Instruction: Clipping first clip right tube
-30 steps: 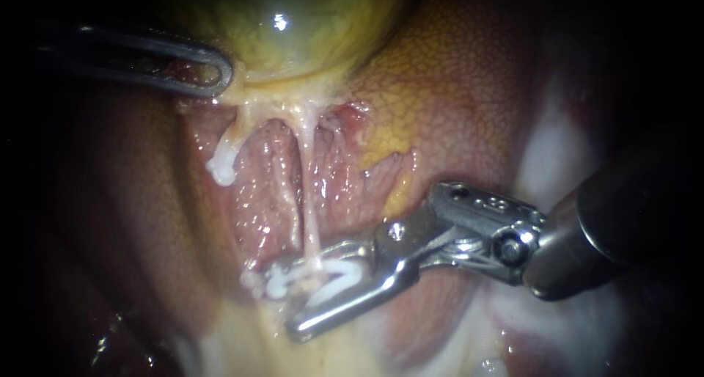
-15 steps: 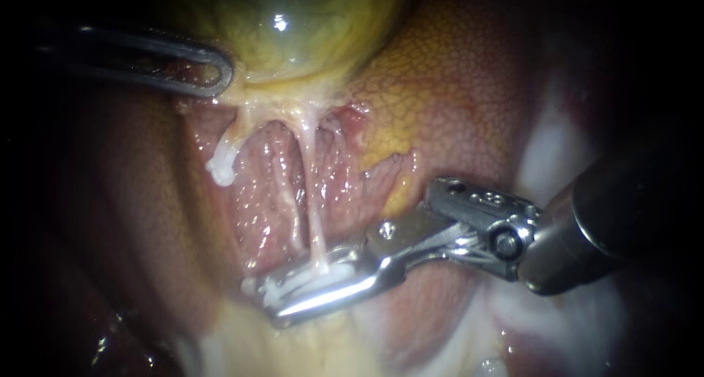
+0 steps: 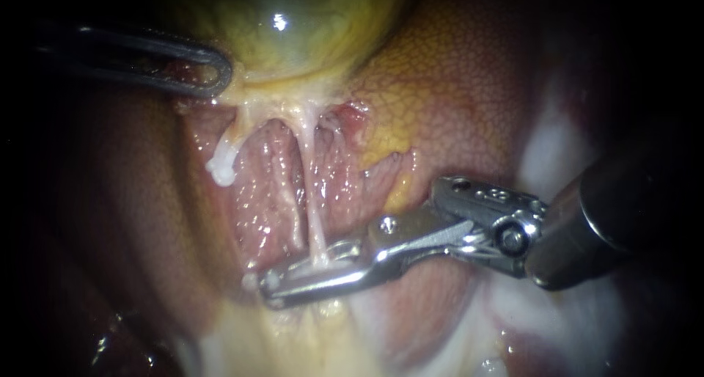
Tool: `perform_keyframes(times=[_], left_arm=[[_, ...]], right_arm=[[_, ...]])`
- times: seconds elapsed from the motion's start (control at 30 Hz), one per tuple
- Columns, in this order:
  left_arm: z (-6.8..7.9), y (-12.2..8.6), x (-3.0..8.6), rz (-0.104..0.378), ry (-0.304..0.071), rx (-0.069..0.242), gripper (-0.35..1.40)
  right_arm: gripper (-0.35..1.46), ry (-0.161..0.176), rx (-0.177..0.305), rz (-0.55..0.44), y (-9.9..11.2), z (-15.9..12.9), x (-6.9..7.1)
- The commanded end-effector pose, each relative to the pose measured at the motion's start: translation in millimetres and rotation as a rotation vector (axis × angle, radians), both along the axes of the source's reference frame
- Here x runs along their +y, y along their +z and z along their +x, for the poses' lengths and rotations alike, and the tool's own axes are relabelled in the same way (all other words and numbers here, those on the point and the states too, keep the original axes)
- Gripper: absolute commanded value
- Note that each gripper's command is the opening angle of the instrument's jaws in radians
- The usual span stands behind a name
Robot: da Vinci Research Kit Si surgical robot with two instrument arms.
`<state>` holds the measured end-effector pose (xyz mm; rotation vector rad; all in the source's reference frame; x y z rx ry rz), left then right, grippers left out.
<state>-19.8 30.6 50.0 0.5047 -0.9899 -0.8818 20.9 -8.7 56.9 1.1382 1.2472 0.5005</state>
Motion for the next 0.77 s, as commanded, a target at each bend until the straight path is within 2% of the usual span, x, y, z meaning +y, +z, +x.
perform_keyframes(times=[0.03, 0.77], left_arm=[[0.0, 0.0, 0.0, 0.000, 0.000, 0.000, -0.35], [0.0, 0.1, -0.2, 0.001, 0.004, -0.004, -0.35]], right_arm=[[-0.35, 0.002, -0.001, 0.000, 0.0, -0.1, 0.0], [-0.35, 0.009, -0.005, 0.000, 0.1, -0.2, 0.0]])
